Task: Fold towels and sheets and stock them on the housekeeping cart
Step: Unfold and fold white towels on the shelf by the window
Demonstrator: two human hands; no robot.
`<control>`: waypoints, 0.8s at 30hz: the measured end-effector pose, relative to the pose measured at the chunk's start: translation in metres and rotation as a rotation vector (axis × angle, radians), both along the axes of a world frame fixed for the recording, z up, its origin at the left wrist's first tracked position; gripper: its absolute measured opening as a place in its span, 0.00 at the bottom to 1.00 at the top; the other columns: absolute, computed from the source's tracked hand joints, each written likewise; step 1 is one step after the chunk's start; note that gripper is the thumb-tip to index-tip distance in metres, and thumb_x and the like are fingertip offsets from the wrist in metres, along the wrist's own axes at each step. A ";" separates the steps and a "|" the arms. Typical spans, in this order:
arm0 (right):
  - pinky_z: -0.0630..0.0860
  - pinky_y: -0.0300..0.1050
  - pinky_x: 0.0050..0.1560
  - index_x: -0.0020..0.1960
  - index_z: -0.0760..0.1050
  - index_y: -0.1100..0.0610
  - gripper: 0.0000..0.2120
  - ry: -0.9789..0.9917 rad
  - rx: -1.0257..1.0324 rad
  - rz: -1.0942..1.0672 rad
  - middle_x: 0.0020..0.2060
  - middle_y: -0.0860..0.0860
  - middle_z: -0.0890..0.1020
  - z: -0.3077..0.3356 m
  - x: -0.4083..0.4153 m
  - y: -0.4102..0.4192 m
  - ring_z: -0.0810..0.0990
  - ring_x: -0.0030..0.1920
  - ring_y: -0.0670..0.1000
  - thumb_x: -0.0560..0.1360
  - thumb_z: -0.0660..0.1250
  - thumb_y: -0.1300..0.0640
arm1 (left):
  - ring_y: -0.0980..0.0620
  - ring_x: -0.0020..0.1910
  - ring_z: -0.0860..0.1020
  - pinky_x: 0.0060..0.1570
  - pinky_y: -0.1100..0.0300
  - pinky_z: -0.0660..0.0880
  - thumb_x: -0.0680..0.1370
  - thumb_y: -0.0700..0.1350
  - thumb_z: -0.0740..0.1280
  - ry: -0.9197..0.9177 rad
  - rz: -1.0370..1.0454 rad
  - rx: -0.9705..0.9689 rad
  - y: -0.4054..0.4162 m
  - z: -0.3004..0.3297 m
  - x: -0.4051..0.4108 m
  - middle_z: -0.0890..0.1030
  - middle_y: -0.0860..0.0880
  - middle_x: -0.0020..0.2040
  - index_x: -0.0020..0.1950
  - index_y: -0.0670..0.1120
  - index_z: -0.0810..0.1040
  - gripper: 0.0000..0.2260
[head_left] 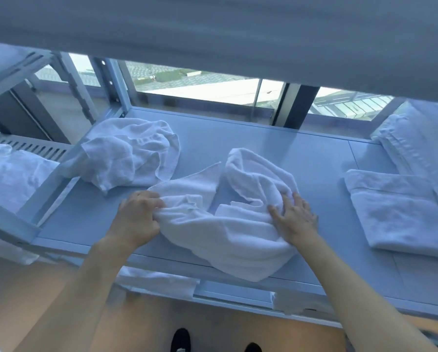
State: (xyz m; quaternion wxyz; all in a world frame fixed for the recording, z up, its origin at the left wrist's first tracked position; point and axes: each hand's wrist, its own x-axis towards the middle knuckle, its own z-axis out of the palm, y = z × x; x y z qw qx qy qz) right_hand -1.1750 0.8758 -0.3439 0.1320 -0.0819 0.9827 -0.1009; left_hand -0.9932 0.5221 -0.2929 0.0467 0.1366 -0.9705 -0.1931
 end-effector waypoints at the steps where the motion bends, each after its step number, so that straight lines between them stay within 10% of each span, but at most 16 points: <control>1: 0.62 0.62 0.71 0.80 0.60 0.45 0.36 0.037 0.042 -0.022 0.80 0.51 0.59 -0.002 0.008 0.007 0.61 0.76 0.58 0.77 0.49 0.28 | 0.43 0.64 0.75 0.64 0.43 0.70 0.65 0.32 0.65 0.055 -0.010 0.060 0.007 0.004 -0.006 0.81 0.50 0.61 0.50 0.49 0.86 0.20; 5: 0.69 0.58 0.60 0.54 0.80 0.50 0.32 0.266 0.073 -0.038 0.57 0.52 0.75 -0.006 0.048 0.025 0.72 0.60 0.58 0.77 0.48 0.28 | 0.49 0.62 0.77 0.64 0.52 0.72 0.72 0.31 0.68 0.290 -0.158 0.197 0.063 0.015 -0.045 0.82 0.54 0.60 0.52 0.50 0.85 0.16; 8: 0.69 0.54 0.51 0.35 0.74 0.51 0.24 0.473 -0.105 -0.087 0.44 0.48 0.72 -0.004 0.063 0.036 0.73 0.49 0.56 0.79 0.55 0.36 | 0.51 0.66 0.74 0.64 0.57 0.71 0.78 0.50 0.72 0.102 -0.300 0.196 0.106 -0.001 -0.078 0.78 0.54 0.65 0.67 0.52 0.79 0.17; 11: 0.72 0.55 0.54 0.51 0.79 0.54 0.10 0.531 -0.274 -0.041 0.56 0.51 0.76 -0.009 0.056 0.044 0.76 0.57 0.58 0.79 0.63 0.50 | 0.49 0.70 0.70 0.66 0.51 0.71 0.77 0.58 0.71 -0.141 -0.416 0.144 0.145 -0.026 -0.104 0.71 0.53 0.72 0.77 0.55 0.68 0.29; 15: 0.54 0.50 0.80 0.80 0.64 0.54 0.24 0.210 -0.393 0.145 0.80 0.51 0.63 -0.016 0.037 0.050 0.58 0.81 0.52 0.84 0.61 0.54 | 0.45 0.66 0.73 0.59 0.49 0.75 0.80 0.50 0.67 -0.143 -0.480 0.004 0.181 -0.052 -0.115 0.74 0.51 0.67 0.71 0.55 0.74 0.19; 24: 0.57 0.57 0.78 0.80 0.64 0.53 0.25 0.276 -0.128 0.061 0.81 0.50 0.61 -0.046 0.065 0.093 0.58 0.81 0.58 0.84 0.56 0.49 | 0.38 0.59 0.79 0.54 0.47 0.76 0.78 0.37 0.65 0.013 -0.120 0.010 0.099 -0.043 -0.137 0.81 0.44 0.57 0.64 0.49 0.79 0.16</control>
